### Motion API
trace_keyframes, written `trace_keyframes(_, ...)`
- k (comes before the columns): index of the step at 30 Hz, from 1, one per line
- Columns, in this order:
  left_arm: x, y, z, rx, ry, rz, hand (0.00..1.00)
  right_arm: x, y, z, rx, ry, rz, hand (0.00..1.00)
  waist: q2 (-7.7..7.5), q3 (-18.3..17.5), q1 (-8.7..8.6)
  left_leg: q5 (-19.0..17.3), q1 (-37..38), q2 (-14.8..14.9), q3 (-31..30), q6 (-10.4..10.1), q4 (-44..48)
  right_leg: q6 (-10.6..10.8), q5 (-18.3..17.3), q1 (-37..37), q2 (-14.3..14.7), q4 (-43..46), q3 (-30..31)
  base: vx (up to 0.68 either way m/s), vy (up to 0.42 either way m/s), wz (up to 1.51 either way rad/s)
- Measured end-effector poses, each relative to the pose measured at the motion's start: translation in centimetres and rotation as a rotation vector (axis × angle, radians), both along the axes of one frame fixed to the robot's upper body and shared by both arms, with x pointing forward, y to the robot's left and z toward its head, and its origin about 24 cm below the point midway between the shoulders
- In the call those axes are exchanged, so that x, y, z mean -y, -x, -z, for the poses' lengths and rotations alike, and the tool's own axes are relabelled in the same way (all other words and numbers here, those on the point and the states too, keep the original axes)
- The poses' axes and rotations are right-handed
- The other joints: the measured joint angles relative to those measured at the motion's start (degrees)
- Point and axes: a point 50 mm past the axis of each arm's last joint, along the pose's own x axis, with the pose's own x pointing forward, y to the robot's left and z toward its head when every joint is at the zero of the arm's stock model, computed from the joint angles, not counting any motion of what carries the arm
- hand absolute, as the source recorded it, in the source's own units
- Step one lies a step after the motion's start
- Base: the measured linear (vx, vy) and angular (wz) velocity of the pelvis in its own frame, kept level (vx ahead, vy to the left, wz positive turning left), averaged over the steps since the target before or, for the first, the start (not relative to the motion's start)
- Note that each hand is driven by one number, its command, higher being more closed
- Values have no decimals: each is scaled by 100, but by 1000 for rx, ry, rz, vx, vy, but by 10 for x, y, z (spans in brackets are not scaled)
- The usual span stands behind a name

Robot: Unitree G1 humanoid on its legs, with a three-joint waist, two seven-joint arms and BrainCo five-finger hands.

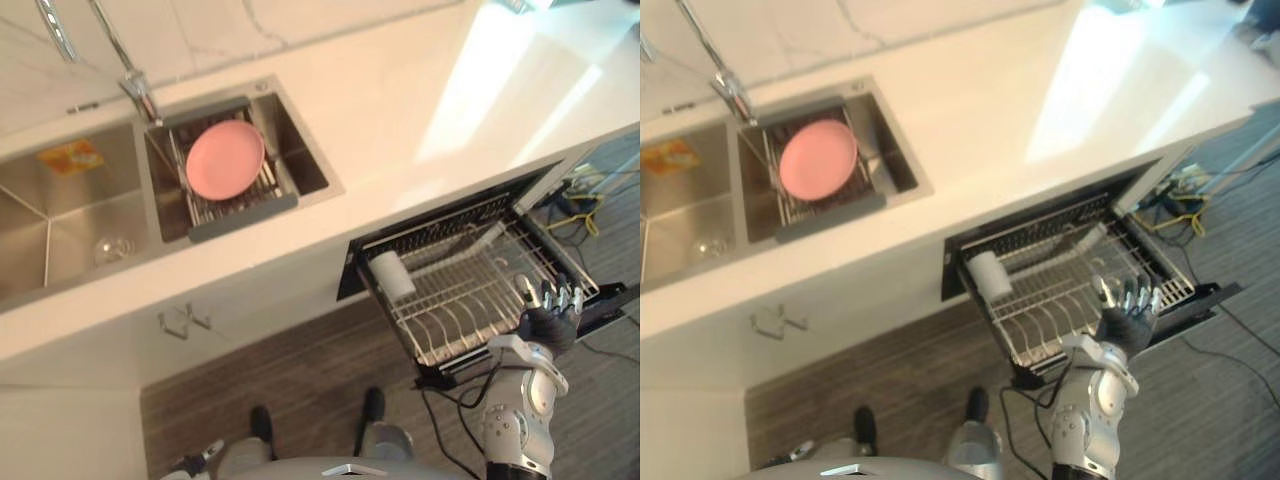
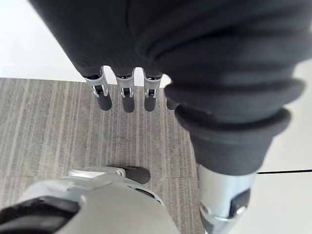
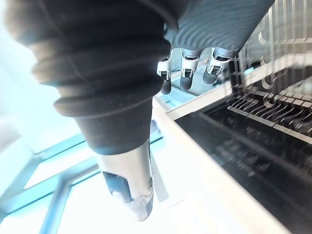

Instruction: Walk over to the sink, pick up the cup, carry it to the dishwasher, place the cup inside the dishwasher, then close the dishwasher door

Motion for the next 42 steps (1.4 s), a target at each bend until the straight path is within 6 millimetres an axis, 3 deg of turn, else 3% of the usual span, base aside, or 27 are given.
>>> trace_keyframes(4, 4, 8, 3, -33, 54, -45, 0, -26, -5, -33, 179, 117, -189, 0, 29, -158, -8, -235, 140, -1, -17, 14, 242, 23, -17, 329, 30, -133, 8, 8, -9, -2)
trace_keyframes(8, 5, 17, 6, -68, 70, -136, 0, -36, -8, -40, 197, 255, -245, 0, 37, -260, 42, -351, 112, -21, -284, 35, 526, 70, -244, 445, -22, 115, -118, 3, 3, 26)
trace_keyframes(11, 4, 23, 7, -102, 49, -167, 0, -46, -16, -46, 192, 313, -334, 0, 116, -166, 155, -814, -113, 42, -552, 68, 1520, 71, -604, 574, -73, 669, -165, -23, 16, 29)
trace_keyframes(12, 4, 28, 7, -118, 45, -172, 0, -52, -22, -49, 206, 320, -376, 0, 67, -110, 206, -889, -142, 42, -640, 108, 1696, 85, -718, 600, -102, 832, -161, -61, 10, 21)
trace_keyframes(15, 7, 46, 9, -166, 52, -196, 0, -54, -27, -58, 231, 347, -392, 0, 68, -110, 256, -850, -140, -14, -747, 265, 1532, 85, -802, 679, -151, 791, -107, -97, -4, 38)
trace_keyframes(17, 7, 58, 9, -192, 54, -236, 0, -50, -27, -57, 222, 340, -368, 0, 28, -100, 173, -769, -132, -22, -586, 365, 1331, 115, -783, 782, -190, 654, -95, -39, -20, 74)
trace_keyframes(18, 8, 64, 9, -213, 58, -241, 0, -47, -26, -58, 214, 333, -340, 0, 39, -98, 136, -726, -166, -16, -453, 294, 1274, 157, -779, 789, -233, 619, -101, -37, -15, 77)
trace_keyframes(20, 10, 74, 10, -243, 67, -249, 0, -44, -28, -54, 190, 318, -324, 0, 84, -88, 189, -634, -169, -27, -341, 150, 1286, 219, -750, 789, -280, 547, -78, -8, 42, 22)
trace_keyframes(23, 11, 90, 9, -274, 85, -233, 0, -44, -31, -47, 152, 284, -312, 0, 11, -90, 276, -672, -158, -170, -138, 179, 1314, 326, -661, 733, -414, 400, 138, 51, 106, -26)
trace_keyframes(27, 9, 79, 10, -239, 95, -203, 0, -46, -29, -42, 124, 257, -298, 0, -156, -100, 240, -870, -266, -533, 8, 335, 1438, 516, -687, 474, -786, 567, 351, 84, 156, -18)
trace_keyframes(28, 5, 71, 10, -213, 85, -186, 0, -45, -27, -38, 105, 247, -283, 0, -222, -82, 238, -1034, -274, -699, 2, 446, 1542, 471, -792, 392, -965, 866, 444, 132, 218, -6)
trace_keyframes(30, 3, 58, 10, -178, 82, -162, 0, -43, -25, -32, 63, 242, -258, 0, -225, -50, 206, -1144, -151, -869, -10, 594, 1550, -71, -939, -37, -1182, 1990, 707, 105, 223, -5)
trace_keyframes(31, -1, 53, 9, -159, 68, -136, 0, -43, -25, -27, 35, 227, -251, 0, -242, -38, 177, -1186, 14, -909, -12, 695, 1542, -590, -868, -428, -1245, 2898, 1069, 124, 205, 0)
trace_keyframes(32, -8, 47, 8, -130, 48, -111, 0, -45, -26, -24, 19, 211, -251, 0, -347, 41, 169, -1273, 288, -962, -34, 768, 1538, -739, -659, -669, -1280, 3627, 1453, 172, 180, 2)
trace_keyframes(33, -13, 41, 6, -109, 33, -100, 0, -49, -27, -22, 16, 196, -259, 0, -363, 108, 150, -1345, 454, -978, -45, 811, 1545, -557, -759, -815, -1248, 4093, 1685, 176, 118, 3)
trace_keyframes(35, -22, 30, 3, -67, 6, -108, 0, -55, -28, -20, 21, 175, -275, 0, -601, 106, 150, -1447, 594, -928, -111, 834, 1550, -405, -1357, -1010, -844, 4332, 1720, 162, 49, 19)
trace_keyframes(36, -26, 19, 1, -32, 0, -109, 0, -55, -27, -21, 24, 178, -272, 0, -677, 117, 147, -1481, 607, -834, -176, 825, 1547, -347, -1594, -1030, -406, 3877, 1655, 197, -3, 38)
trace_keyframes(37, -26, 11, 0, -11, 2, -108, 0, -52, -27, -22, 27, 186, -262, 0, -670, 119, 148, -1507, 606, -749, -226, 803, 1559, -342, -1609, -1037, -86, 3310, 1546, 236, -28, 41)
trace_keyframes(38, -26, 7, -1, 6, 0, -99, 0, -50, -28, -24, 35, 191, -250, 0, -674, 118, 145, -1538, 563, -720, -272, 760, 1619, -351, -1496, -1033, 209, 2708, 1507, 290, -42, 44)
trace_keyframes(39, -29, 4, -3, 22, -8, -90, 0, -45, -25, -28, 59, 196, -220, 0, -808, 91, 135, -1667, 398, -811, -385, 700, 1911, -536, -566, -1033, 399, 2034, 1500, 250, -54, 37)
trace_keyframes(40, -28, -1, -3, 33, -7, -87, 0, -39, -24, -31, 75, 211, -197, 0, -808, 167, 166, -1795, 391, -834, -480, 657, 2106, -455, -560, -975, 396, 2023, 1410, 227, -26, 24)
trace_keyframes(42, -16, -3, -2, 47, 21, -86, 0, -32, -23, -38, 98, 229, -152, 0, -502, 202, 214, -1912, 319, -625, -519, 624, 2261, -446, -450, -687, 577, 1547, 1391, 184, 19, 0)
